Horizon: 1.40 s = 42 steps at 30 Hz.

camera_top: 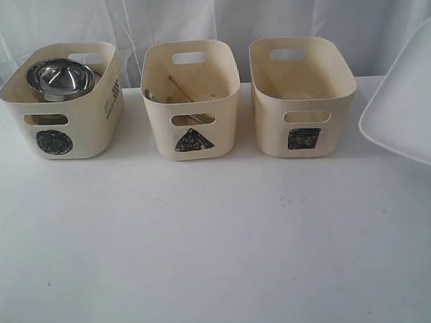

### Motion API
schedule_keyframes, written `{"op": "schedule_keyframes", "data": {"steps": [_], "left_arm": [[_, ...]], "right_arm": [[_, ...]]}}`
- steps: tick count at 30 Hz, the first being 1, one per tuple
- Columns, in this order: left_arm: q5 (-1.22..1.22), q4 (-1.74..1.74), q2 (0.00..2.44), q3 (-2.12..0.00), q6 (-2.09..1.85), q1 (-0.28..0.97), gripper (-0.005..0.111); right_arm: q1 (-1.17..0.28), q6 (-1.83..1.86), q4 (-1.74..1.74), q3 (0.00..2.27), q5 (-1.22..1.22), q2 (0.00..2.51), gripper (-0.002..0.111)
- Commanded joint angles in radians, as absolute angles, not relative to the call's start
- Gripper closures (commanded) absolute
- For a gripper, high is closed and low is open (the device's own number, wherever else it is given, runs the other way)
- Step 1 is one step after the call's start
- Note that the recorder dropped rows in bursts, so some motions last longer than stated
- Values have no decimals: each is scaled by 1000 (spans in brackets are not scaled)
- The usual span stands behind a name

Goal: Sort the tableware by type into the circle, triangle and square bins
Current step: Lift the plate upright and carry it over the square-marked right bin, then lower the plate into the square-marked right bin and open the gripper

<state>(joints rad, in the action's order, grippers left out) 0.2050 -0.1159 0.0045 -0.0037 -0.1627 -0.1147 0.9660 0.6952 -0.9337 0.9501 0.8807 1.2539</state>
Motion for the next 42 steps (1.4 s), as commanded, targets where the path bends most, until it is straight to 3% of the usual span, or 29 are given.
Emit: {"op": "schedule_keyframes", "data": {"steps": [1,6,15,22,28,42], "left_arm": [[203,-122,0,0,-165,-115,107],[203,-122,0,0,-165,-115,107],[203,-122,0,0,-165,-115,107],[203,-122,0,0,-165,-115,107],[203,-122,0,0,-165,-115,107],[203,-122,0,0,-165,-115,107]], "right_arm": [[966,668,-1102,994,888,1175,108],[912,668,-1210,1018,858,1153,108],[521,704,-1238,1100,359,1194,108],[272,766,-1231,1293,85,1441,108],[183,897,-1221,1380,-73,1611,108],[69,1107,-1173,1470,-168,1786,108]]}}
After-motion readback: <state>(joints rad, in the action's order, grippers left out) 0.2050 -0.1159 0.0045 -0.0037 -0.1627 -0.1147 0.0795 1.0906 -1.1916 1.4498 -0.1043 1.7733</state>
